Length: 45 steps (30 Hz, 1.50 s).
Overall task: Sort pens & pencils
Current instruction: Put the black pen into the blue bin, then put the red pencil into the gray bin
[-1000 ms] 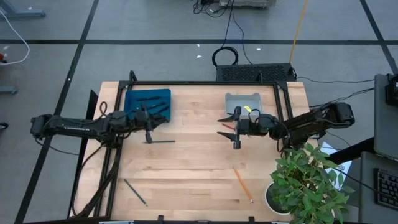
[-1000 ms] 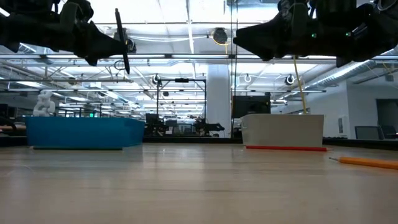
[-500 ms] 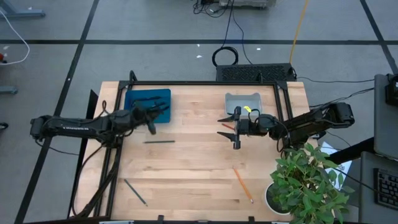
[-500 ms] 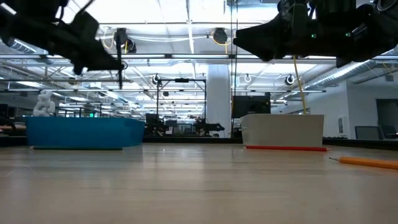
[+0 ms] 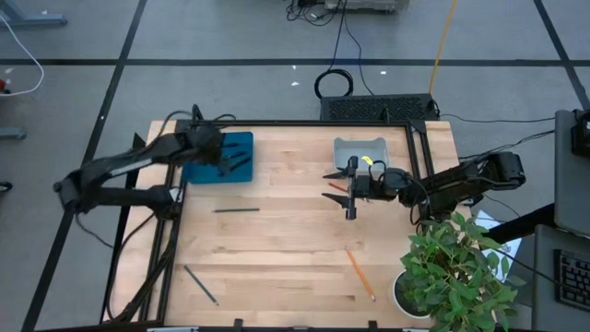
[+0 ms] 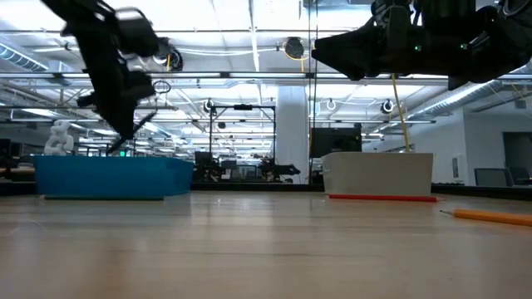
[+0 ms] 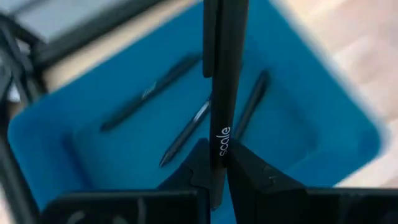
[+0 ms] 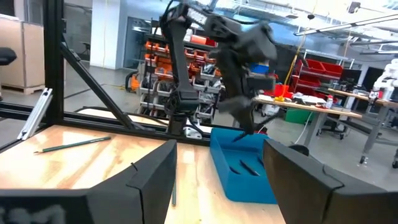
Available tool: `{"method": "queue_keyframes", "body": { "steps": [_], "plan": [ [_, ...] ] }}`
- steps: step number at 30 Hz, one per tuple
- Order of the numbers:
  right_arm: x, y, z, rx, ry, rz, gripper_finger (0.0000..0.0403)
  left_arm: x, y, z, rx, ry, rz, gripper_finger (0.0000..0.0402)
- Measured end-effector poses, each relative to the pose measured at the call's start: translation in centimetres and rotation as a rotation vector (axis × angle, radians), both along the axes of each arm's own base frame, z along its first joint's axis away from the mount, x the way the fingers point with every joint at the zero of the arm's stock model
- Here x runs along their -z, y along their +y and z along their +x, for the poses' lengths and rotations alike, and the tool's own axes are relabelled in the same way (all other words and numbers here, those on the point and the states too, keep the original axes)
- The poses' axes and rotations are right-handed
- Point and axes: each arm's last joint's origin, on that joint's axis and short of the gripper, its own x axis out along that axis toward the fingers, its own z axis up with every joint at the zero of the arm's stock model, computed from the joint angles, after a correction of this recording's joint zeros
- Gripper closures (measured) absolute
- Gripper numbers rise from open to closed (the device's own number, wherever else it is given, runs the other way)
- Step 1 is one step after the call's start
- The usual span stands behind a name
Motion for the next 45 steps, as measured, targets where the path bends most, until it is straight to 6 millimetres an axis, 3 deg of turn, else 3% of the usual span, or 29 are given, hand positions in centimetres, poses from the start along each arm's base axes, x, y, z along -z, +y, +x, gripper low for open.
{"method": "queue_keyframes", "body": {
  "steps": [4, 8, 21, 29, 33, 39, 45],
  "plan": [
    [0.0, 0.0, 0.0, 0.000, 0.002, -0.001, 0.0177, 1.5, 2.1, 1.1, 0.000, 0.197, -0.123, 0.0374],
    [0.0, 0.0, 0.0, 0.000, 0.002, -0.001, 0.0177, 2.2, 3.6, 2.3, 0.023, 0.285, -0.182, 0.0372],
    [0.0, 0.0, 0.0, 0.000, 0.002, -0.001, 0.0177, 0.8, 4.4, 3.3, 0.082, 0.279, -0.222, 0.0252],
    [0.0, 0.0, 0.0, 0.000, 0.003, -0.001, 0.0177, -0.4, 4.5, 4.0, 0.073, 0.200, -0.168, 0.0227],
    [0.0, 0.0, 0.0, 0.001, 0.003, -0.001, 0.0177, -1.7, 3.0, 5.2, 0.168, 0.032, -0.070, 0.0239],
    [0.0, 0.0, 0.0, 0.001, 0.003, -0.002, 0.0177, -3.9, -2.0, 6.3, 0.421, -0.349, 0.176, 0.0270],
    [0.0, 0.0, 0.0, 0.001, 0.002, -0.006, 0.0177, -3.8, -7.5, 4.8, 0.673, -0.755, 0.422, 0.0306]
  ]
}}
